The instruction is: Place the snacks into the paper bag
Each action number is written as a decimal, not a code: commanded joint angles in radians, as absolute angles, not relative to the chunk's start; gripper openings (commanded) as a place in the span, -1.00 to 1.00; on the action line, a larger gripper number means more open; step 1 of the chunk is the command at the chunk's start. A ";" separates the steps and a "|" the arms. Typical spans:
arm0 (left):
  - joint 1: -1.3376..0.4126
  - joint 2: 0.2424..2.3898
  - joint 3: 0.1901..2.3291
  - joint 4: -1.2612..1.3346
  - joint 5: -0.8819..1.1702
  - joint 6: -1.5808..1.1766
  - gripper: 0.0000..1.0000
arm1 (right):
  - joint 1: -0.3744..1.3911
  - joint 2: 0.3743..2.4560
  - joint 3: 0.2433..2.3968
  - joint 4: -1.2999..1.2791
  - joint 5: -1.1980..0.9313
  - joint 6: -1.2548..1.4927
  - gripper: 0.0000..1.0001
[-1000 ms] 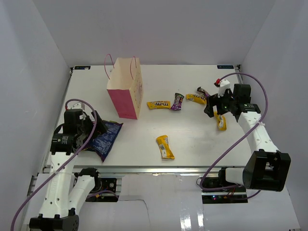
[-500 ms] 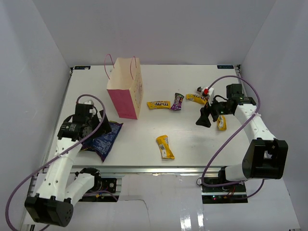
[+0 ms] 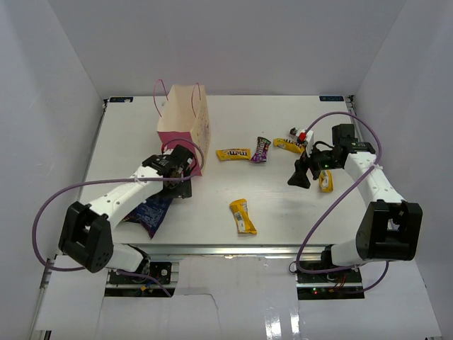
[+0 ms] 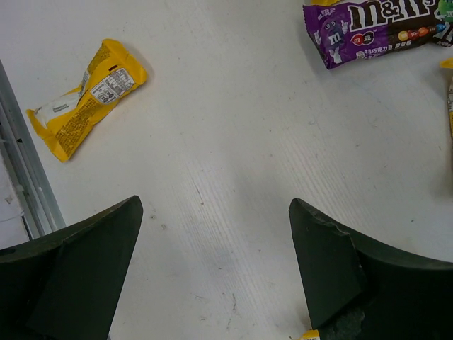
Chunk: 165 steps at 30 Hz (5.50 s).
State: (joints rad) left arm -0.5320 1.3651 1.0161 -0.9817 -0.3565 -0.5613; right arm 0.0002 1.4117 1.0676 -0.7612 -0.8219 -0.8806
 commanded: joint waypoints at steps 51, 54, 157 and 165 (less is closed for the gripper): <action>-0.660 1.040 0.937 -0.801 -0.227 -0.442 -1.00 | -0.084 1.402 1.051 -0.807 -0.920 -0.942 0.80; -0.661 0.970 0.948 -0.790 -0.180 -0.454 -1.00 | -0.084 1.405 1.057 -0.808 -0.922 -0.945 0.80; -0.071 1.669 1.947 -0.104 0.779 -0.609 -1.00 | -0.098 1.468 0.986 -0.756 -0.957 -0.944 0.81; -0.097 1.667 1.911 0.038 0.808 -0.713 -1.00 | -0.013 1.483 0.920 -0.553 -0.832 -0.709 0.80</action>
State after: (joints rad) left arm -0.0834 1.7859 1.8874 -0.1768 0.7628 -0.6365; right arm -0.0673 1.4681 0.9447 -0.6834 -0.9016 -0.8467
